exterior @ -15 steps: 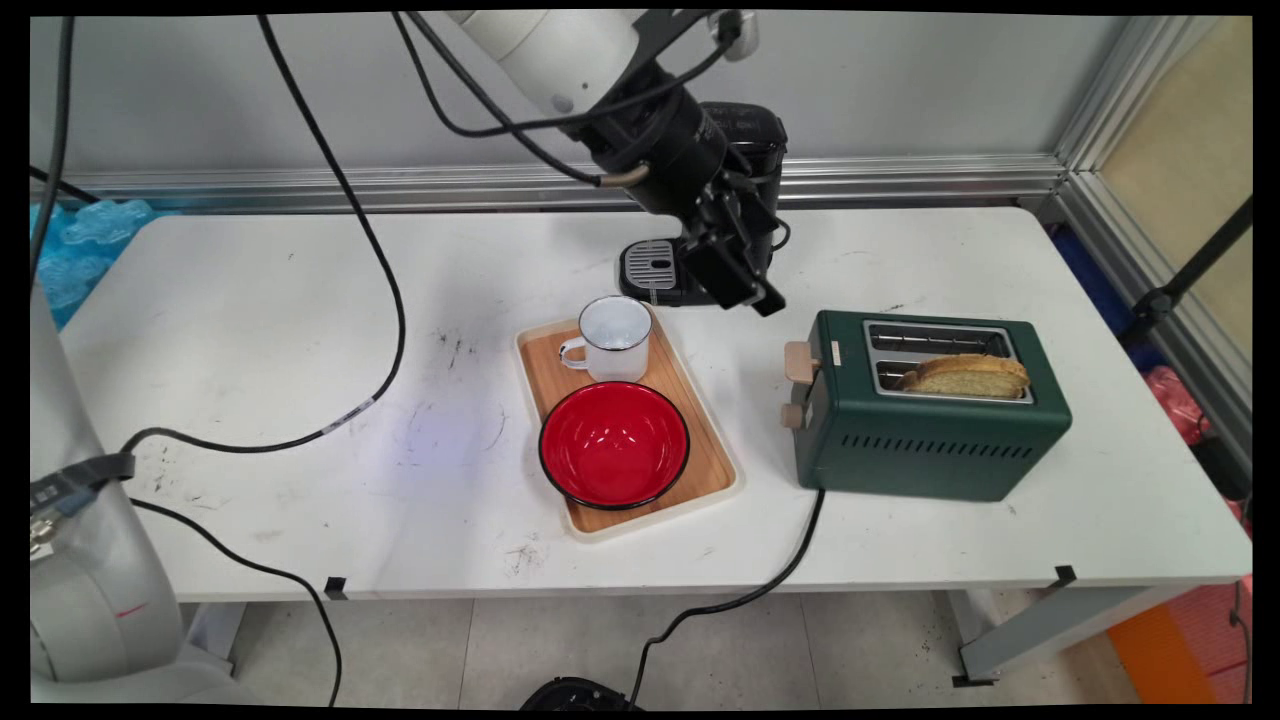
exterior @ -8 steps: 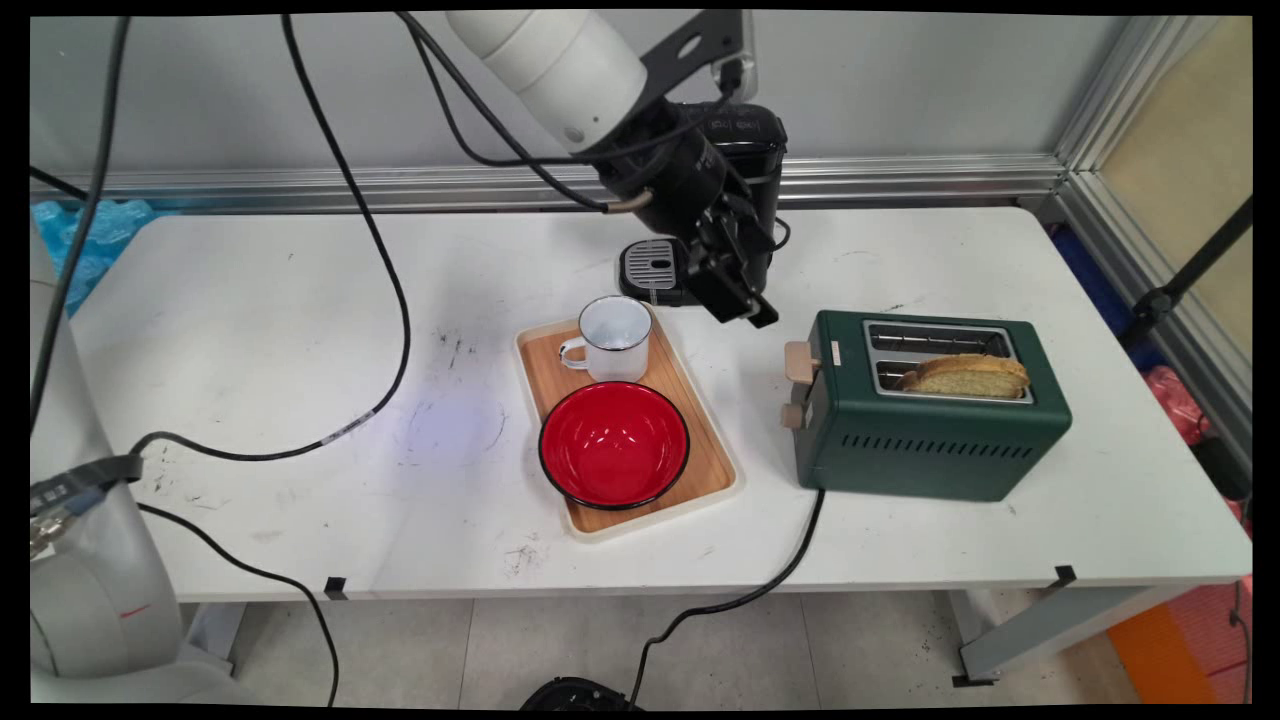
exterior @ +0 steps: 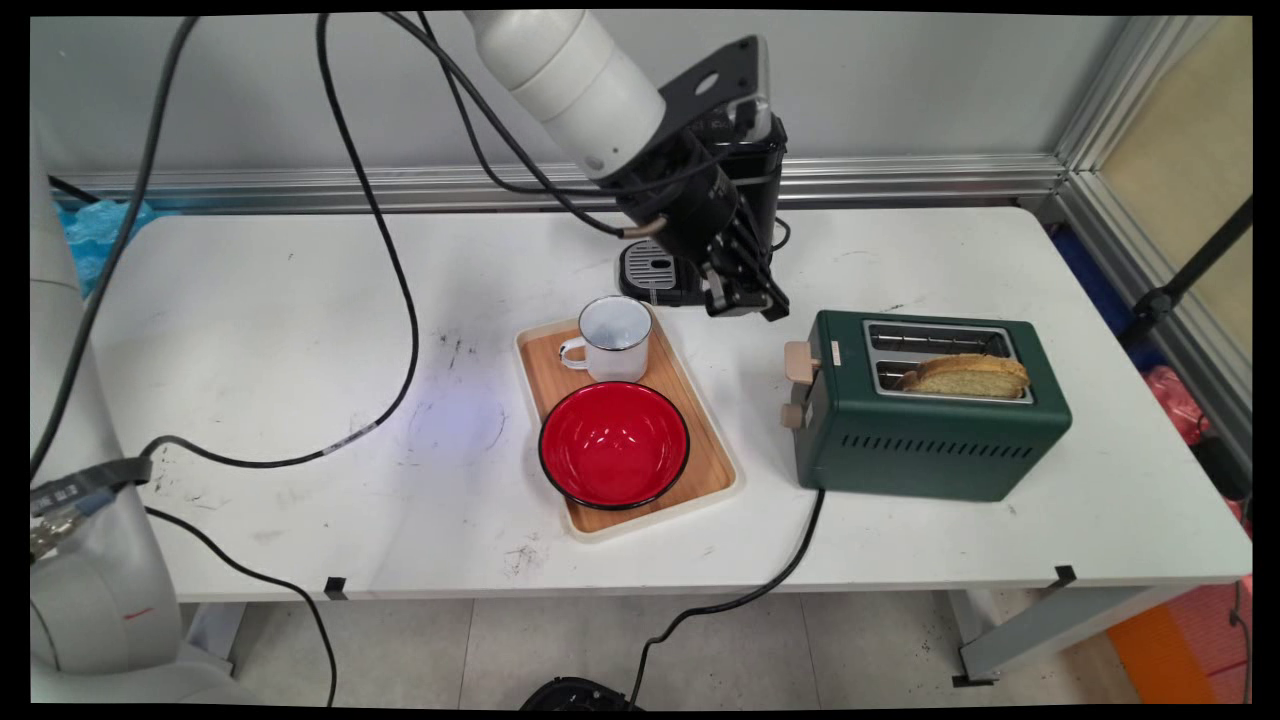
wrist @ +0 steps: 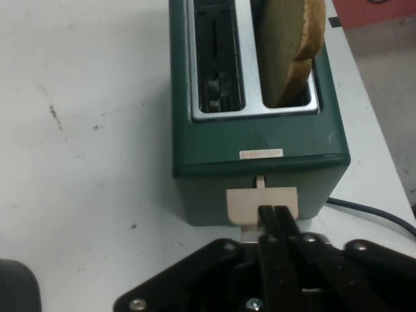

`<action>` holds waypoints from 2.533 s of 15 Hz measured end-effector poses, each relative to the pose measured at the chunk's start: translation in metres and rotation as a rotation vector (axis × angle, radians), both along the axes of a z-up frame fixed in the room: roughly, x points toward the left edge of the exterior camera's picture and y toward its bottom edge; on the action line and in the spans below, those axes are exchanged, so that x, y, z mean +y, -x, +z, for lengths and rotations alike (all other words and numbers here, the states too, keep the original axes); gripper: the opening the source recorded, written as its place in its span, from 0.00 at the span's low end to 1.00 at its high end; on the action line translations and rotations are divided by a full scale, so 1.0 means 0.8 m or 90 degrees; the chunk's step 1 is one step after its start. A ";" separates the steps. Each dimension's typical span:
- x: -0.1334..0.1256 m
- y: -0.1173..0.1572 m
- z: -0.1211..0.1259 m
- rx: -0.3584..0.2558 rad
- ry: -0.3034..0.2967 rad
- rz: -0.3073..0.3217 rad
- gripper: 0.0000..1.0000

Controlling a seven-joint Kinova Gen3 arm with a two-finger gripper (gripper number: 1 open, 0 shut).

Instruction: Press the toaster switch

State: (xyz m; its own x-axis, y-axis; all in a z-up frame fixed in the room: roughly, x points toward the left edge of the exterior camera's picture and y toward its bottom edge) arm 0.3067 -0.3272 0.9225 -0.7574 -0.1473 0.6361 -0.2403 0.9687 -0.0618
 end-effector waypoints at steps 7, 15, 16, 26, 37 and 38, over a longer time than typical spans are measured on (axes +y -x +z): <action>-0.006 0.021 -0.025 -0.006 -0.008 -0.013 0.00; -0.013 0.041 -0.052 -0.017 -0.013 -0.022 0.00; -0.014 0.043 -0.054 -0.018 -0.014 -0.022 0.00; -0.023 0.061 -0.087 -0.033 -0.023 -0.015 0.00; -0.022 0.063 -0.110 -0.052 -0.039 -0.012 0.00; -0.022 0.063 -0.111 -0.053 -0.040 -0.012 0.00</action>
